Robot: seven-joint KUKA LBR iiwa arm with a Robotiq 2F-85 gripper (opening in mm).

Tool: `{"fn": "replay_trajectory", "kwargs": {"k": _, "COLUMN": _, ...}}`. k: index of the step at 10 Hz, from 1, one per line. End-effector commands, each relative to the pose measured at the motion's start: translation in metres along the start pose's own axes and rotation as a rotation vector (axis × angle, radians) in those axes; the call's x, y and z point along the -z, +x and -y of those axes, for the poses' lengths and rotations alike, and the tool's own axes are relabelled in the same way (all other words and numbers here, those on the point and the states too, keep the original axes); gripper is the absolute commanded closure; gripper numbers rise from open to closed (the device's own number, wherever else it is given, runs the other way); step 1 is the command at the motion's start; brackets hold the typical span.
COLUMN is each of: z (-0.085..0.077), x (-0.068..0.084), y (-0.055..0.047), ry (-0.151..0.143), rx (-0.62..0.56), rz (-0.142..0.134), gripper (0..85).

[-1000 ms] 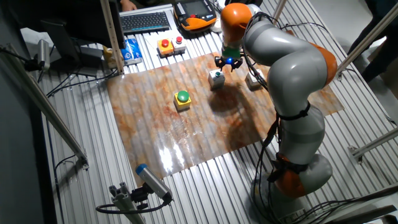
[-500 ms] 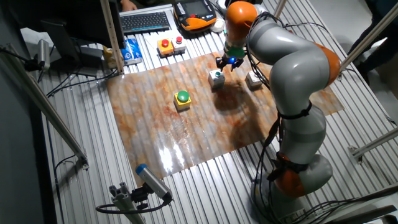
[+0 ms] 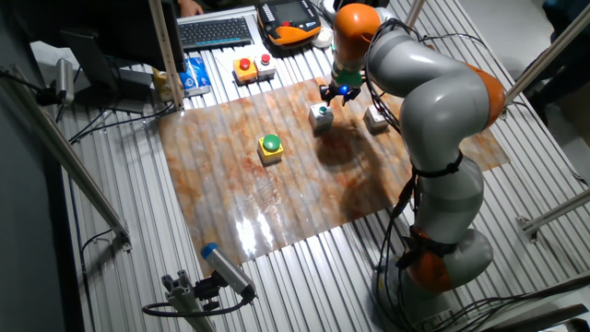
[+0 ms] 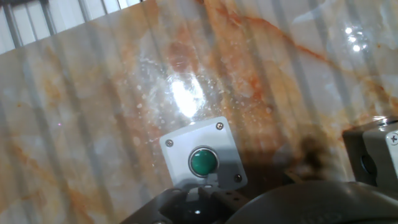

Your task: Press three buttons from left to right in sequence

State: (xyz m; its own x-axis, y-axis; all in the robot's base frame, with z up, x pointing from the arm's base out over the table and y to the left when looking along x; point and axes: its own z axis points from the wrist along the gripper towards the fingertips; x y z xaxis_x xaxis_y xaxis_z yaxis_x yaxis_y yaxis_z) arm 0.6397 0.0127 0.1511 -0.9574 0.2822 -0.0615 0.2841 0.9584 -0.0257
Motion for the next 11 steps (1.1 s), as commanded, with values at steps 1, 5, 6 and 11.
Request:
{"fn": "replay_trajectory", "kwargs": {"k": 1, "z": -0.002, "x": 0.0, "y": -0.001, "ry": 0.002, "rx": -0.004, "rz": -0.002, "gripper": 34.0}}
{"fn": "replay_trajectory", "kwargs": {"k": 5, "z": -0.008, "x": -0.001, "y": -0.009, "ry": 0.098, "rx": 0.022, "rz": 0.013, "gripper": 34.0}}
{"fn": "replay_trajectory", "kwargs": {"k": 6, "z": -0.009, "x": -0.002, "y": -0.01, "ry": 0.098, "rx": 0.022, "rz": 0.013, "gripper": 34.0}}
{"fn": "replay_trajectory", "kwargs": {"k": 11, "z": -0.014, "x": -0.014, "y": -0.015, "ry": 0.114, "rx": 0.031, "rz": 0.014, "gripper": 34.0}}
